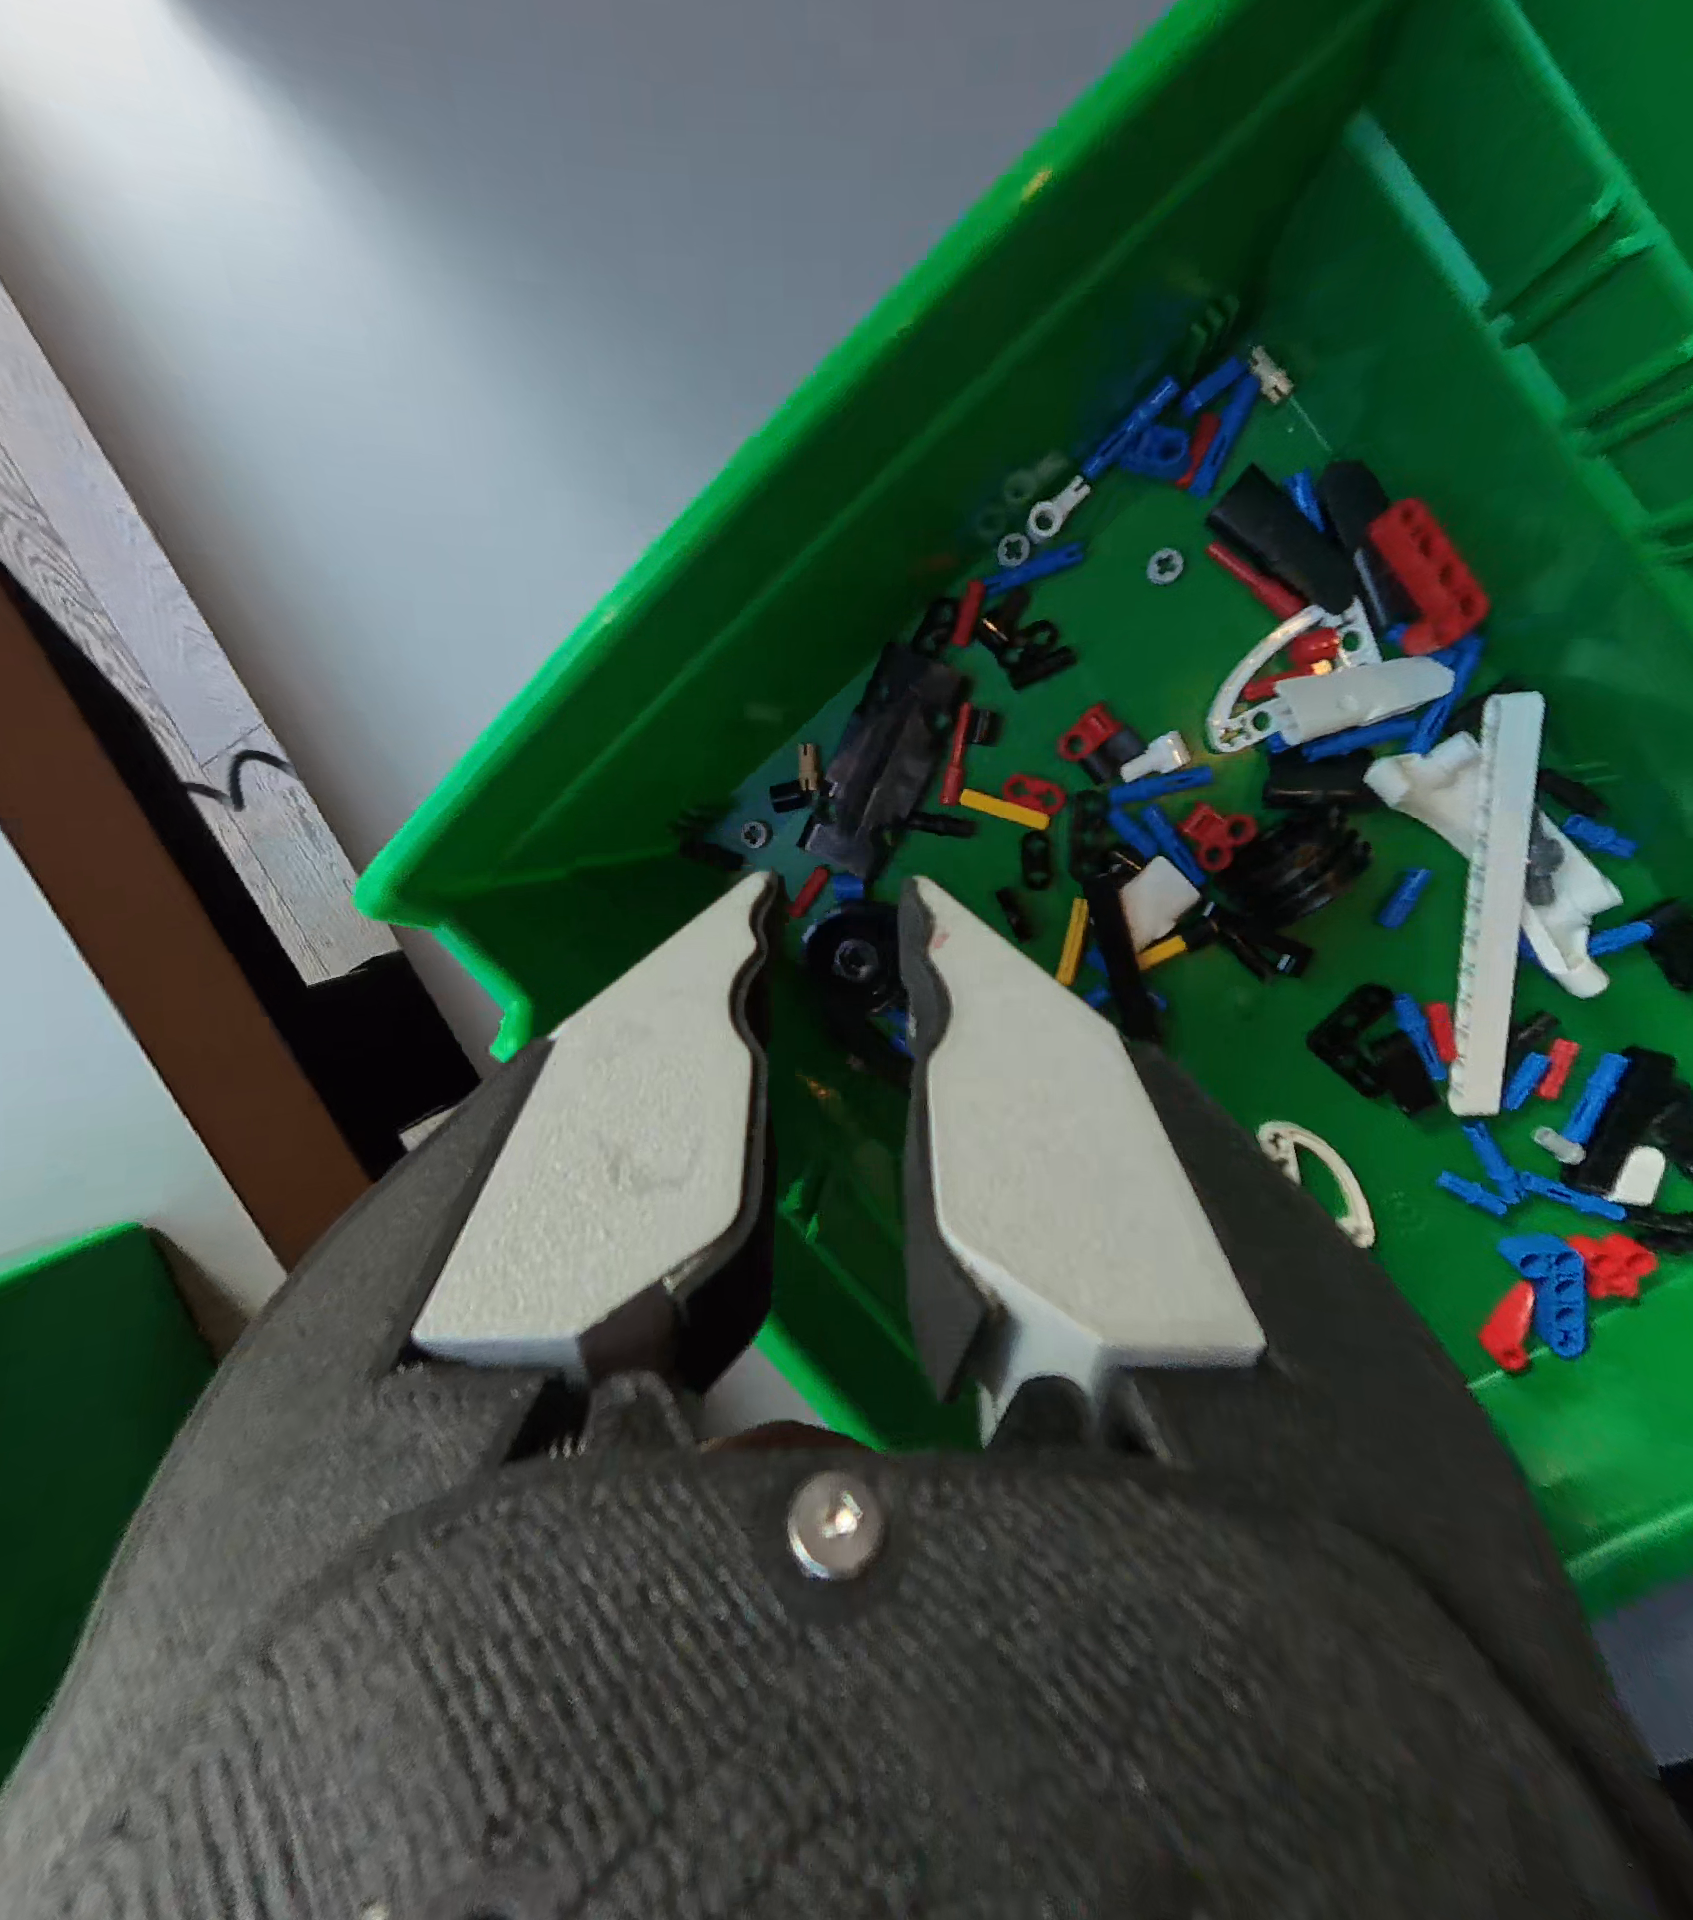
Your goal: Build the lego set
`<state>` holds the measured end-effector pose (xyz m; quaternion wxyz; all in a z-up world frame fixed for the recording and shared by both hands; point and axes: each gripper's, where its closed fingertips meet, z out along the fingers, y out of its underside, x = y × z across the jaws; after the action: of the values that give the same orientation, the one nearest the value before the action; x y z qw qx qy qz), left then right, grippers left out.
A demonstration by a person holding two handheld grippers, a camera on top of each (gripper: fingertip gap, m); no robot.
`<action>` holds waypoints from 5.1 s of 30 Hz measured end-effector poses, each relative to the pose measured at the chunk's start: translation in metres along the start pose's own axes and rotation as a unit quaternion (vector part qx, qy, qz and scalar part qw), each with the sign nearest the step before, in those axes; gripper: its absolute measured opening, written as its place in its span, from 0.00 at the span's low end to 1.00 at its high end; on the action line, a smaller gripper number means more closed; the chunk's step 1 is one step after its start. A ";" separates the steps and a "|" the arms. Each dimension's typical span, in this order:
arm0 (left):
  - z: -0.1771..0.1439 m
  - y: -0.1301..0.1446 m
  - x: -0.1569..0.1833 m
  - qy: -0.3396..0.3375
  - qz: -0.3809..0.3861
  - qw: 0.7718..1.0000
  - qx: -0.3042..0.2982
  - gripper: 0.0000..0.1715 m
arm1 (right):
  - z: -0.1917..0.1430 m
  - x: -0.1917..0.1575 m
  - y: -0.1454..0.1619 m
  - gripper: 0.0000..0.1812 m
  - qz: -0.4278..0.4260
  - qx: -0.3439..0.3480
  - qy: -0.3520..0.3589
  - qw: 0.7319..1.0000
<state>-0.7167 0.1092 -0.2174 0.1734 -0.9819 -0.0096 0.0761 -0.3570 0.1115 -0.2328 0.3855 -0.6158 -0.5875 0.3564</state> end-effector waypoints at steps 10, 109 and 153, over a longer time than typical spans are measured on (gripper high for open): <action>0.015 0.011 0.033 0.027 0.078 0.995 -0.056 0.07 | 0.001 0.000 0.002 0.04 0.002 -0.003 0.001 1.000; 0.045 0.009 0.017 0.015 0.173 0.976 -0.131 0.28 | 0.074 -0.042 -0.106 0.09 -0.019 -0.001 -0.083 0.996; 0.002 0.042 0.107 0.206 0.371 0.899 -0.110 0.17 | 0.079 -0.062 -0.084 0.17 0.023 -0.003 -0.141 0.990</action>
<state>-0.6120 0.0746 -0.2491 0.0220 -0.9209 0.3827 -0.0705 -0.4688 0.0553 -0.1946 0.2885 -0.5740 -0.6225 0.4470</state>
